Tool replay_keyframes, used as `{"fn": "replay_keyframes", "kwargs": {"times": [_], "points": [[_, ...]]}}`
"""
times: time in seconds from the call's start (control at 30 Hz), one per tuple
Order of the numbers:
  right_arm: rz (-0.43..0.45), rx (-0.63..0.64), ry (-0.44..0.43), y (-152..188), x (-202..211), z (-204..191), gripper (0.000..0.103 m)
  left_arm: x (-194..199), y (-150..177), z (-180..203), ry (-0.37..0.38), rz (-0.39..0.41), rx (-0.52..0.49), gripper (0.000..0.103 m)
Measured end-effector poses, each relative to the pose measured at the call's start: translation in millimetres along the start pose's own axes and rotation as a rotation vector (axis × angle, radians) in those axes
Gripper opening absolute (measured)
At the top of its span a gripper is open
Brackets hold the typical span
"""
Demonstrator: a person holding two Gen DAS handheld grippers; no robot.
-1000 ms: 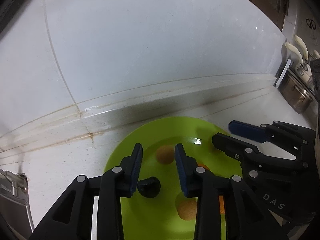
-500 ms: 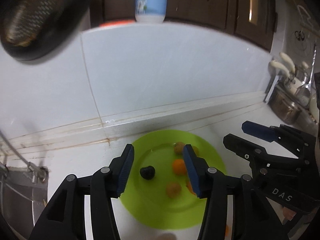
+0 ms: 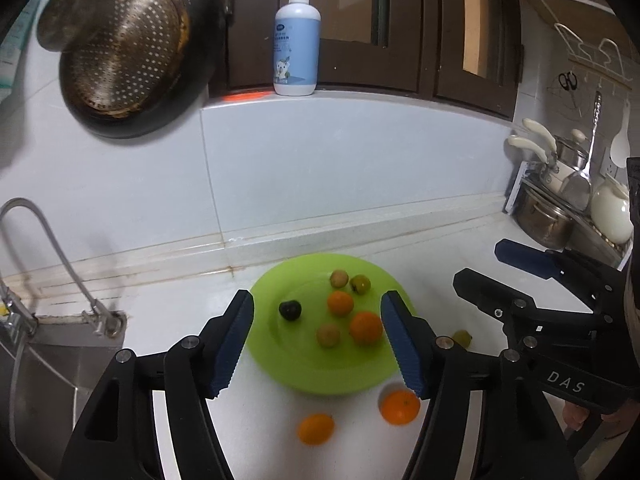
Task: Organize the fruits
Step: 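Withdraw both open tools from the plate toward the loose tangerines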
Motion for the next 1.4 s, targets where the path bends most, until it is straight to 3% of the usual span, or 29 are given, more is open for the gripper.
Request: {"fn": "replay_keyframes", "kwargs": {"times": [0.3,0.57,0.93,1.4], "points": [[0.020,0.031,-0.009,21.2,26.5,-25.1,0.067,25.9,32.7,-6.4,-0.019,-0.002,-0.002,0.072],[-0.039,0.046,-0.053,48.5,27.4,-37.4,0.067,26.3,65.1,-11.5,-0.027,-0.060,0.002,0.073],[-0.153,0.092,-0.091,85.4,5.7,-53.6,0.067,5.9,102.3,-18.6,-0.032,-0.119,-0.061,0.073],[-0.247,0.112,-0.131,119.6,-28.8,-62.1,0.066,-34.7,125.6,-24.1,-0.012,-0.197,-0.145,0.072]]}}
Point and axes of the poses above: each gripper's, at about its wrist camera, not at the fingertips, and x roughly against the way its jaws point, z to its right, y to its underside, the point moved 3 cm from there along -x, roughly the way its jaws point, and after that the axes turned 12 degrees about x, right-handed, at the moved point
